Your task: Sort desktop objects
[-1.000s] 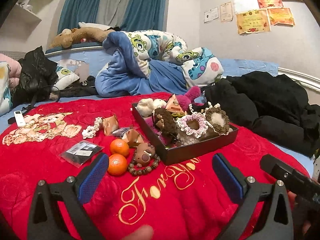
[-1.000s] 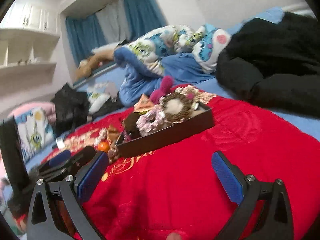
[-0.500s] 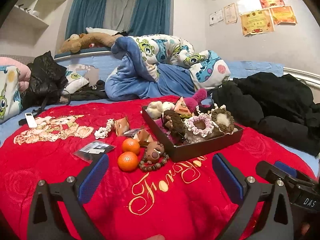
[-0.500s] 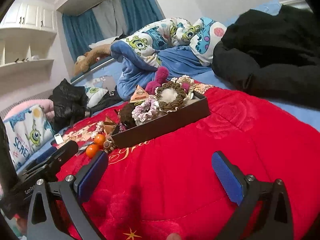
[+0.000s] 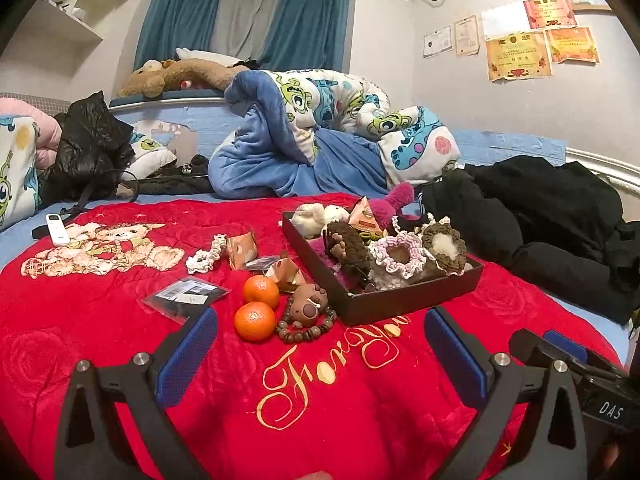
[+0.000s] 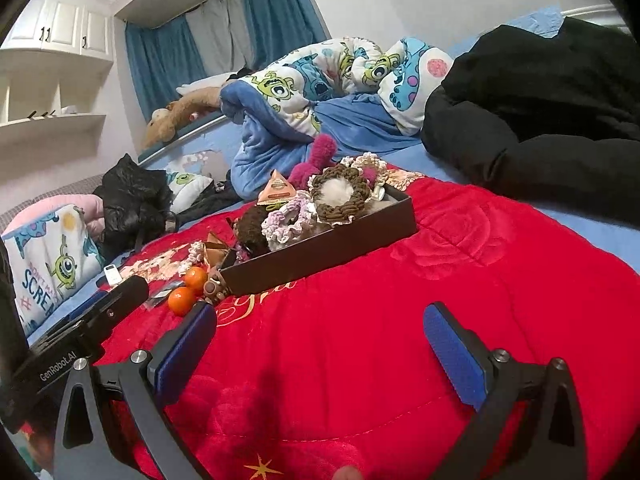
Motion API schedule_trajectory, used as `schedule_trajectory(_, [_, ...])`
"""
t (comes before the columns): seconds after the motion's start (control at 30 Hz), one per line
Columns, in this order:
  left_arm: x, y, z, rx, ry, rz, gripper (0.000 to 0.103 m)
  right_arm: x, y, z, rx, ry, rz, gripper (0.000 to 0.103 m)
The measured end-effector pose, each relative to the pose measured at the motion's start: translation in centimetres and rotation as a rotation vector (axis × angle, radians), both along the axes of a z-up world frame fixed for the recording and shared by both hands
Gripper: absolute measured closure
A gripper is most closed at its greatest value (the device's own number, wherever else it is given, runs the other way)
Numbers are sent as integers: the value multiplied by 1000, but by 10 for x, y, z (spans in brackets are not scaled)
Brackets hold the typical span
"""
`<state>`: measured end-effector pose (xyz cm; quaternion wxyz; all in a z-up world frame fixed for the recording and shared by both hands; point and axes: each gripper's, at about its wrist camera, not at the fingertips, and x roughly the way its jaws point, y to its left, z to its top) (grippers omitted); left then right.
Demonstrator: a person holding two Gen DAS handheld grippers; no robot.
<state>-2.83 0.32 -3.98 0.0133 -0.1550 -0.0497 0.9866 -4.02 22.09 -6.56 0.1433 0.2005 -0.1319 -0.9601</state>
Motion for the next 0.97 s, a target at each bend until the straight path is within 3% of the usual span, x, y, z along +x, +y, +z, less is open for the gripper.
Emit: schedule_trajectory(0.97, [2, -1, 0, 9, -3, -6, 0, 1, 3, -1, -19, 10, 14, 0])
